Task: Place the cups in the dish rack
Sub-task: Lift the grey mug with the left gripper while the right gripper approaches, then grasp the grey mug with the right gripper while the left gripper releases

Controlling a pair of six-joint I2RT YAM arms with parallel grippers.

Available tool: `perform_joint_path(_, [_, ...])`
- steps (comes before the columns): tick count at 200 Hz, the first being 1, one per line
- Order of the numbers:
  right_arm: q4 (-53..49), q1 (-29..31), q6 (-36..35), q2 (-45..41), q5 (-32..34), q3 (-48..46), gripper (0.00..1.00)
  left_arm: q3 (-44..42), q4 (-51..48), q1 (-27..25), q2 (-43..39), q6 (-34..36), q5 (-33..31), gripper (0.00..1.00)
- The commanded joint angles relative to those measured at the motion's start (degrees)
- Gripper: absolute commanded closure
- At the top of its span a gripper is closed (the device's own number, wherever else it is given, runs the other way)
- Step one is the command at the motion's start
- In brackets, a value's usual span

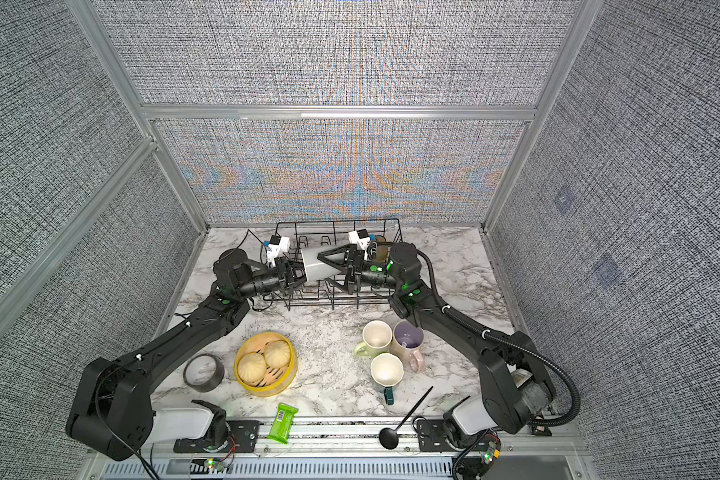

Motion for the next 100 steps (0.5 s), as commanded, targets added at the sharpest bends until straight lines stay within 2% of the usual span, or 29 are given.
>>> perform_joint_path(1, [1.96,0.27,-1.79,0.16,-0.66,1.63,0.06,-0.43,0.01,-0.08,-0.55,1.94,2.16,1.0])
perform_joint_path(59, [-8.67,1.16,-9.95,-0.15,-1.71,3.57,0.05,-0.18,-1.38,-0.04,-0.2,3.47,3.15,1.0])
perform_joint_path(100, [-9.5,1.21,-11.6,-0.79,-2.13,3.42,0.09,-0.59,-1.42,-0.07,-0.21,3.84,3.66,1.0])
